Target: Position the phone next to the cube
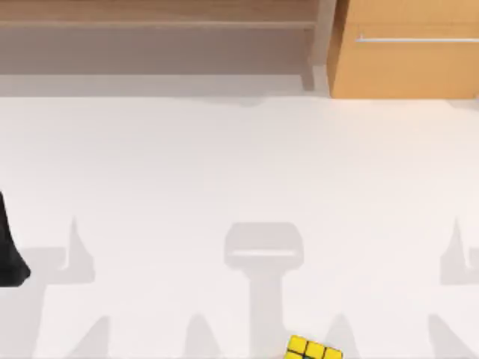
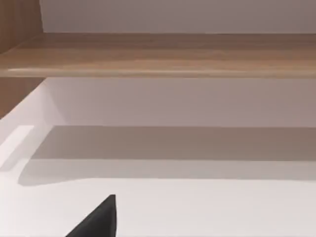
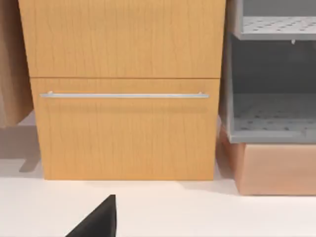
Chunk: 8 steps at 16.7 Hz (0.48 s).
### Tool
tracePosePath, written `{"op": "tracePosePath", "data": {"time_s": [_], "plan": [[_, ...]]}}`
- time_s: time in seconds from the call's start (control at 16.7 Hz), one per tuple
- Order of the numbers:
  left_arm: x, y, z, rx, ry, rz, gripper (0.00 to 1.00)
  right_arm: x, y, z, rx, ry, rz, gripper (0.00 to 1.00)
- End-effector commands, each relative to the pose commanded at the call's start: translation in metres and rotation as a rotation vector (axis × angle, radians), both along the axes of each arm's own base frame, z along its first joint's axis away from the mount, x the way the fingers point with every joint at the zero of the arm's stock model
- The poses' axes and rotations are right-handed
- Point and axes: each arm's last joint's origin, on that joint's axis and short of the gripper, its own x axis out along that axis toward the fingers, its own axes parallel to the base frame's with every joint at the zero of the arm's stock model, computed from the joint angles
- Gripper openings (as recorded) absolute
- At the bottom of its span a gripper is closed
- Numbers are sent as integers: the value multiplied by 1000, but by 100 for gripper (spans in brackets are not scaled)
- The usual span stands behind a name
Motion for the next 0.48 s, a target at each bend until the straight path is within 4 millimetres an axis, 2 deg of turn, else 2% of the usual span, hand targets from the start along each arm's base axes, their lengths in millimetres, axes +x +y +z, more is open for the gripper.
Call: {"op": "tracePosePath", "data": {"time_s": [0.24, 0.48], "plan": [[0, 1, 6, 9, 19, 12, 100, 0, 0, 0, 0, 0, 0, 100], [6, 9, 37, 54, 148, 70, 100, 0, 0, 0, 0, 0, 0, 100]]}}
